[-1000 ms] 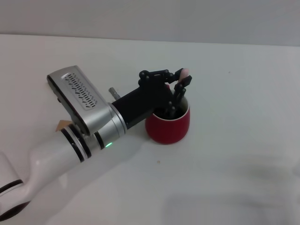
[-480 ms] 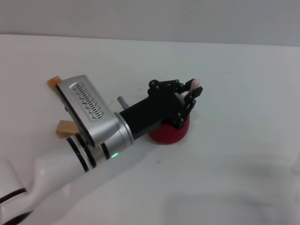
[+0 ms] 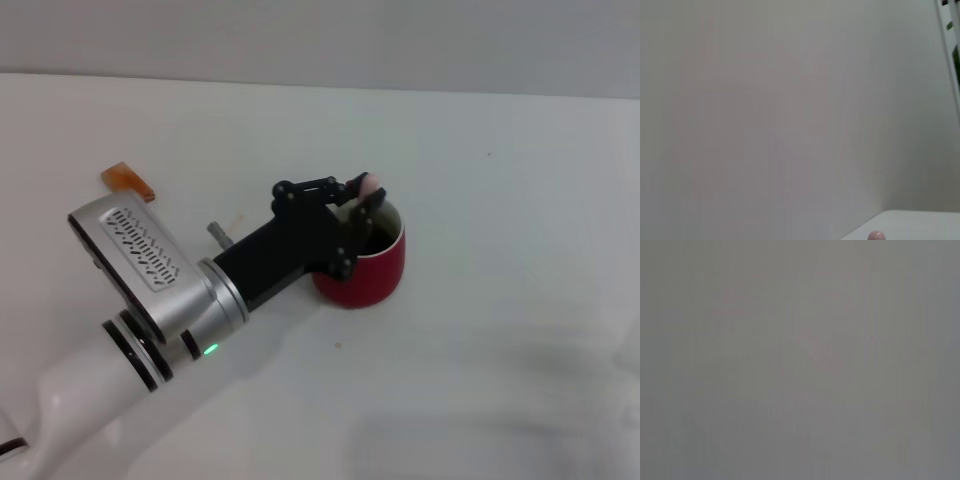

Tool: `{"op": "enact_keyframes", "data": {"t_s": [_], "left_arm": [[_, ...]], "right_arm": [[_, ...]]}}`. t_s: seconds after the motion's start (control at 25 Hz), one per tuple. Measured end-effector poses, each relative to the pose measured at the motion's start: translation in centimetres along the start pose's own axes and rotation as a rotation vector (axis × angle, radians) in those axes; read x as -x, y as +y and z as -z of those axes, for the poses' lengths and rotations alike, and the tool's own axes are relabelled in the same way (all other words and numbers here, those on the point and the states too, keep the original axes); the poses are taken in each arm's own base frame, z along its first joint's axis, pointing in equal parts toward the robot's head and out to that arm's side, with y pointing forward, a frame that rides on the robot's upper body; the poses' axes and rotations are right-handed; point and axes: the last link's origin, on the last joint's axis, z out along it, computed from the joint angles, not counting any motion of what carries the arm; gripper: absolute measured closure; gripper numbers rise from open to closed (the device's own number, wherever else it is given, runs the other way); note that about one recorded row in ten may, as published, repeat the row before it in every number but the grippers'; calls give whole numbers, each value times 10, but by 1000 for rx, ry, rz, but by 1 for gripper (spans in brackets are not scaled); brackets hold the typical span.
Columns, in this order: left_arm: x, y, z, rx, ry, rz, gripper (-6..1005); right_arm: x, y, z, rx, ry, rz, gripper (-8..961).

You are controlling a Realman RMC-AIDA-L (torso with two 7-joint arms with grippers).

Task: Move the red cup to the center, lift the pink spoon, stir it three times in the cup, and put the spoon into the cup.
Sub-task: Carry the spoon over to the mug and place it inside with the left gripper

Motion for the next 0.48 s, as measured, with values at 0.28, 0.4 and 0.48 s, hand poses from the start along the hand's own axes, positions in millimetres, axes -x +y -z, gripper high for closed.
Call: {"op": "enact_keyframes", "data": {"t_s": [0.28, 0.4, 0.48], "left_arm": [[3, -14, -3, -36, -36, -14, 853], [0, -17, -10, -30, -35, -22, 853], [-3, -17, -16, -21, -26, -28, 853]], "right_arm": [[0, 1, -1, 5, 0, -1, 953], [0, 1, -1, 5, 0, -1, 953], [0, 1, -1, 5, 0, -1, 953]]}}
